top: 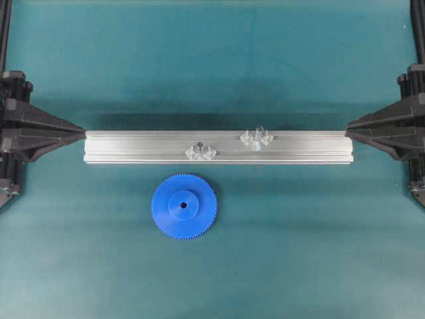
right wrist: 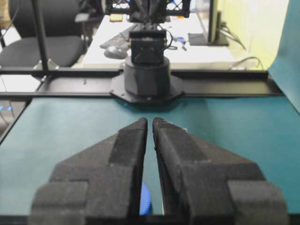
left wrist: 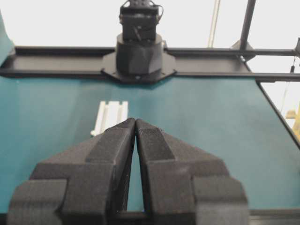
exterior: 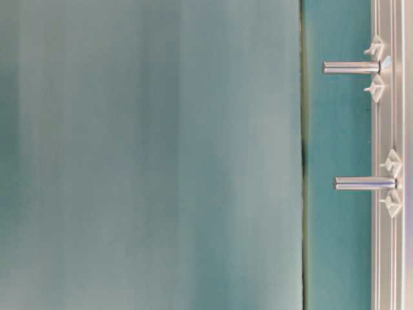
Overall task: Find the location of the shaft and insert the large gear.
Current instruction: 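Move the left gripper over the blue gear's hub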
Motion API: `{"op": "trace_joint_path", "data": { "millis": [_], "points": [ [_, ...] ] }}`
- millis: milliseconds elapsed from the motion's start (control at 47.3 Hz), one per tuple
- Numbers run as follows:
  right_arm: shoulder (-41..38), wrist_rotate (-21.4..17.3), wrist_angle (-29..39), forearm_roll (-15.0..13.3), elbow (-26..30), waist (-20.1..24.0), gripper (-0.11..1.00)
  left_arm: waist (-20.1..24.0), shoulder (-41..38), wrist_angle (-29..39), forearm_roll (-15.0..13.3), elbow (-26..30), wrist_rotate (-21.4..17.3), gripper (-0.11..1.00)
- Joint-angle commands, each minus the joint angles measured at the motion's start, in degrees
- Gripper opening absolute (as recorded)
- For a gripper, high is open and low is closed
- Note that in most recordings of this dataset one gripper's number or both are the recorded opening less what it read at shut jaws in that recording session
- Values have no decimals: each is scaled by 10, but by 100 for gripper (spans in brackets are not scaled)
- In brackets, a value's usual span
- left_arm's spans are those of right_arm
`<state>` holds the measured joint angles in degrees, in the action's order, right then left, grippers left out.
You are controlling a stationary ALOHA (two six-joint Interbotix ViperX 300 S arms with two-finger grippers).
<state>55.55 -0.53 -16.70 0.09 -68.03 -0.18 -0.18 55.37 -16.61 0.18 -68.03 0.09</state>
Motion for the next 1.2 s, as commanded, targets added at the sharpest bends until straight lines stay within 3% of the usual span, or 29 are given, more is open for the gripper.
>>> {"op": "trace_joint_path", "data": {
  "millis": [0, 63, 127, 254, 571, 782, 1184],
  "points": [
    [-6, 2, -7, 4, -1, -7, 16, -1, -8, -5, 6, 15, 13, 11],
    [-4, -3, -8, 14, -8, -11, 15, -1, -9, -4, 6, 13, 23, 5],
    [-1, -9, -6, 18, -17, -15, 6, -1, -13, 0, 6, 14, 25, -1],
    [4, -19, -2, 18, -22, -20, -2, -2, -28, 11, 6, 21, 26, -1],
    [4, -28, 71, 18, -21, -26, -2, -17, -101, 58, 6, 50, 28, -1],
    [5, -40, 120, 18, -19, -26, -2, -18, -135, 104, 6, 79, 64, -1],
    [8, -56, 138, 18, -25, -28, -2, -32, -218, 159, 10, 140, 40, -1]
  ]
}}
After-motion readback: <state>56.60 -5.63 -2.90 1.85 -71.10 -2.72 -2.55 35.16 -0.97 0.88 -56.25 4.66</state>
